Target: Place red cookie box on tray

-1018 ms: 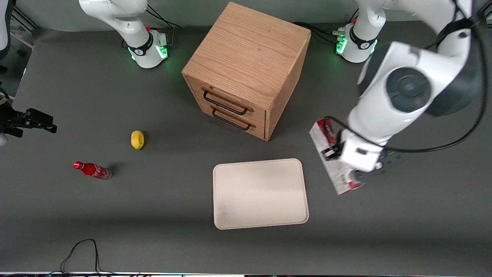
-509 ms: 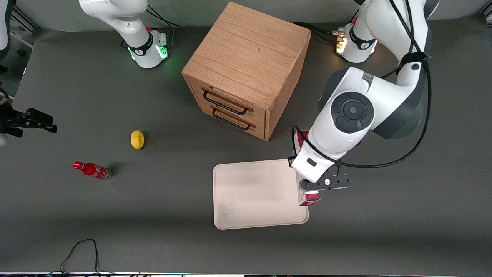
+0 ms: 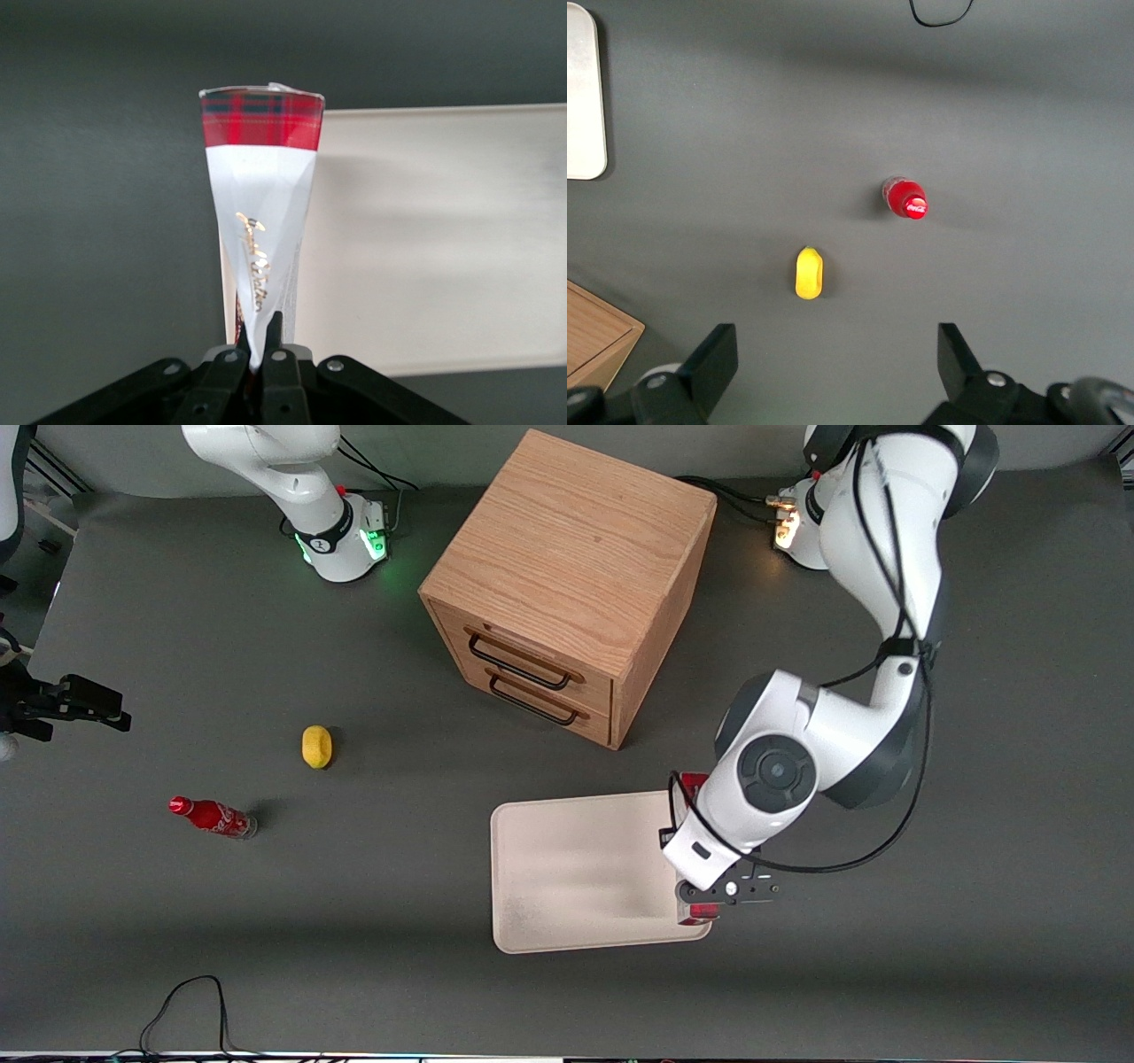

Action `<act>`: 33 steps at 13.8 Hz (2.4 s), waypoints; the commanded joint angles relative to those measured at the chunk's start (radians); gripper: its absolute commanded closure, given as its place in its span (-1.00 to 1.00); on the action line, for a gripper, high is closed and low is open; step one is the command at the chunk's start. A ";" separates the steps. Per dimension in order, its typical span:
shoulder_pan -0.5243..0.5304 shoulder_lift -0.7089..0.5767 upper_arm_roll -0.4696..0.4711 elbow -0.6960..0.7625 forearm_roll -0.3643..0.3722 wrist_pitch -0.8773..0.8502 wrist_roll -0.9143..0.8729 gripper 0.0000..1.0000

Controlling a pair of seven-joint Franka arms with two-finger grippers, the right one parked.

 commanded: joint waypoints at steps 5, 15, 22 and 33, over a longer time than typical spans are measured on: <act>-0.006 0.073 0.004 -0.012 0.018 0.086 -0.048 1.00; -0.008 0.113 0.004 -0.024 0.059 0.140 -0.107 -0.63; -0.009 0.037 0.001 -0.026 0.078 0.059 -0.110 -1.00; -0.022 -0.356 -0.019 -0.044 0.069 -0.394 -0.077 -1.00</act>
